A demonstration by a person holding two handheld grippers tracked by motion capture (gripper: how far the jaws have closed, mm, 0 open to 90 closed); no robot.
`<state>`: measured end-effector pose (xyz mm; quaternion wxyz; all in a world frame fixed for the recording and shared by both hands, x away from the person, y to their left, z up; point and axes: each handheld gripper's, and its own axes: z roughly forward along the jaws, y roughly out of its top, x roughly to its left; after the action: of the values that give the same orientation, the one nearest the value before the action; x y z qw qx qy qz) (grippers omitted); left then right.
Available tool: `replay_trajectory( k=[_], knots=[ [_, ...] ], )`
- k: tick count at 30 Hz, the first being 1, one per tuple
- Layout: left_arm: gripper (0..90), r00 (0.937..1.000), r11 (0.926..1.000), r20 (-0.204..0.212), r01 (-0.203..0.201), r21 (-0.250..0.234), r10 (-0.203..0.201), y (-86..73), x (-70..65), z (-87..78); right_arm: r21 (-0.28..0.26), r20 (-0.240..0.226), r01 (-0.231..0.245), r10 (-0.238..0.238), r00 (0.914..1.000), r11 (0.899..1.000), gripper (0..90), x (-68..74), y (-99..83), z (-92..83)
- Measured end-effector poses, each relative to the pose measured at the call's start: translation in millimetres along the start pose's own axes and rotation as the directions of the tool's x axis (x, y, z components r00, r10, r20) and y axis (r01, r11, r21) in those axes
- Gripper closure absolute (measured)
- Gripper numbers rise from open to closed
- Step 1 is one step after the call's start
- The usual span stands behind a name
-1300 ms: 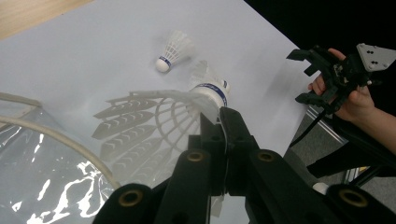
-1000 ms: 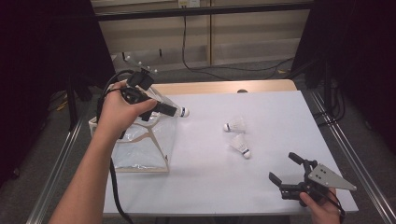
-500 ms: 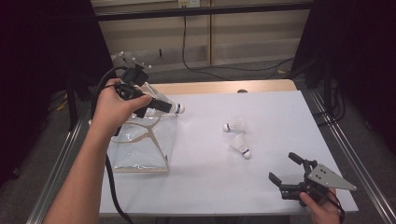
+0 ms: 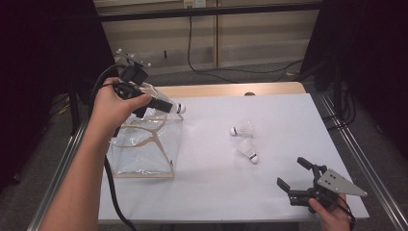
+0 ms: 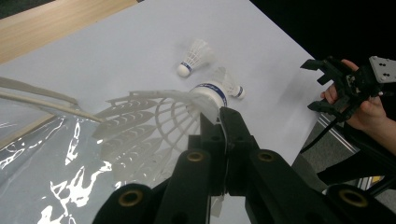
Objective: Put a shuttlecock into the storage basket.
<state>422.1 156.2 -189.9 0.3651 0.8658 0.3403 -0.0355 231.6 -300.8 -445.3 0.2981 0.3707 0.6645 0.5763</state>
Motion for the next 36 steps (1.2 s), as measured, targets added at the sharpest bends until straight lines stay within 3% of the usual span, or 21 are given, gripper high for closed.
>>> replay_trajectory(
  k=[1,8,17,18,36],
  knots=[
    [89.4,0.9999,0.9998,-0.002,0.014,-0.011,-0.014,0.0,-0.8,0.2,0.0,0.001,-0.002,0.002,1.0,1.0,1.6,0.1,0.0,0.0],
    [89.4,1.0,1.0,-0.006,0.004,-0.002,-0.005,0.6,3.6,-4.3,-0.004,0.0,-0.004,0.004,1.0,1.0,1.6,-0.1,-0.1,0.4],
    [89.3,0.9993,0.9993,-0.019,0.032,-0.02,-0.032,0.2,8.5,-9.3,-0.002,0.0,-0.006,0.006,1.0,1.0,1.6,0.0,0.0,0.1],
    [89.3,0.9996,0.9998,-0.021,0.019,-0.011,-0.019,0.3,10.0,-10.7,-0.002,0.0,-0.006,0.006,1.0,1.0,1.6,0.1,0.0,0.1],
    [89.3,0.9982,0.9986,-0.039,0.044,-0.029,-0.045,0.6,18.8,-17.1,-0.003,0.0,-0.005,0.005,1.0,1.0,1.6,-0.1,0.1,-0.1]
  ],
)
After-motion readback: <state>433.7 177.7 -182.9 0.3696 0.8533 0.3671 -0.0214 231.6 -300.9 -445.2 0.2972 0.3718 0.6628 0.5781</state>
